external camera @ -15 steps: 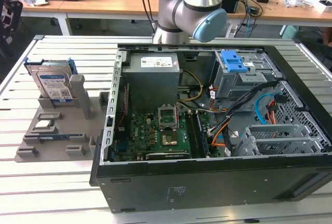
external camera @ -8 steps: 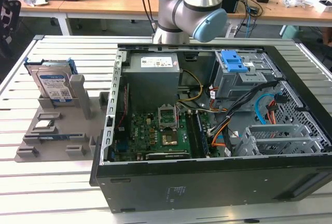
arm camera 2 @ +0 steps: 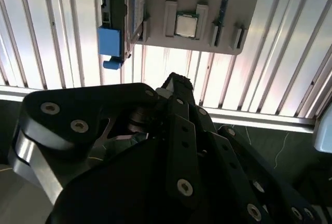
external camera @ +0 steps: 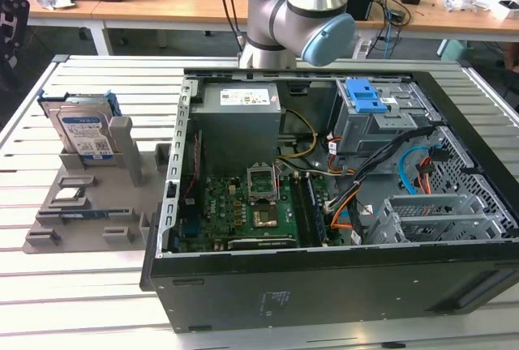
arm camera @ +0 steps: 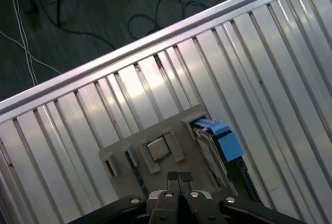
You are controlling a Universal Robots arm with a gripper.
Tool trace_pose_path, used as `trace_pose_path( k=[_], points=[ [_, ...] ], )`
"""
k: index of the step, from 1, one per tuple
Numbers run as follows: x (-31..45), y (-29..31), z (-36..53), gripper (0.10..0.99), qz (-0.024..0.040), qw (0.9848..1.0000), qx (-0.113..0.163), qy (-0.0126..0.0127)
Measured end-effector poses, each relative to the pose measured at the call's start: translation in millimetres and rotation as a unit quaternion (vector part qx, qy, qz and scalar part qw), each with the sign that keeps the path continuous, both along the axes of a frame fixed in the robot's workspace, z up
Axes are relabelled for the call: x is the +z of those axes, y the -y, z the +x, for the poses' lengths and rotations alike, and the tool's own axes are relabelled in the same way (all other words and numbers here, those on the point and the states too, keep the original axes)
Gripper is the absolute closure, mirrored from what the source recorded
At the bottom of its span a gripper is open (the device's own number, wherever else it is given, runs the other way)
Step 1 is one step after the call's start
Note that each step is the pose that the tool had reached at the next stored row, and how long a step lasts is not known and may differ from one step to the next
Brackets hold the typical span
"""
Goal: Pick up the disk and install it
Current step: 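Pick up the disk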
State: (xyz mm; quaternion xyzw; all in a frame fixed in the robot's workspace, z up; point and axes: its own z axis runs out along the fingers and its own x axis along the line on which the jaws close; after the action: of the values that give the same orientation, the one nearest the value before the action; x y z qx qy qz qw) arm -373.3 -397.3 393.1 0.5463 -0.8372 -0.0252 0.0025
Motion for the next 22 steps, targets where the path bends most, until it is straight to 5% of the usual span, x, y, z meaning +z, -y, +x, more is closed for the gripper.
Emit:
trace_pose_path(
  k=[7,13,20,22],
  points=[
    [0.0,0.0,0.0,0.98,0.0,0.9983,0.059,0.0],
    [0.0,0.0,0.0,0.98,0.0,0.9948,0.102,0.0],
    [0.0,0.0,0.0,0.98,0.0,0.989,0.148,0.0],
    [0.0,0.0,0.0,0.98,0.0,0.9862,0.165,0.0]
  ],
)
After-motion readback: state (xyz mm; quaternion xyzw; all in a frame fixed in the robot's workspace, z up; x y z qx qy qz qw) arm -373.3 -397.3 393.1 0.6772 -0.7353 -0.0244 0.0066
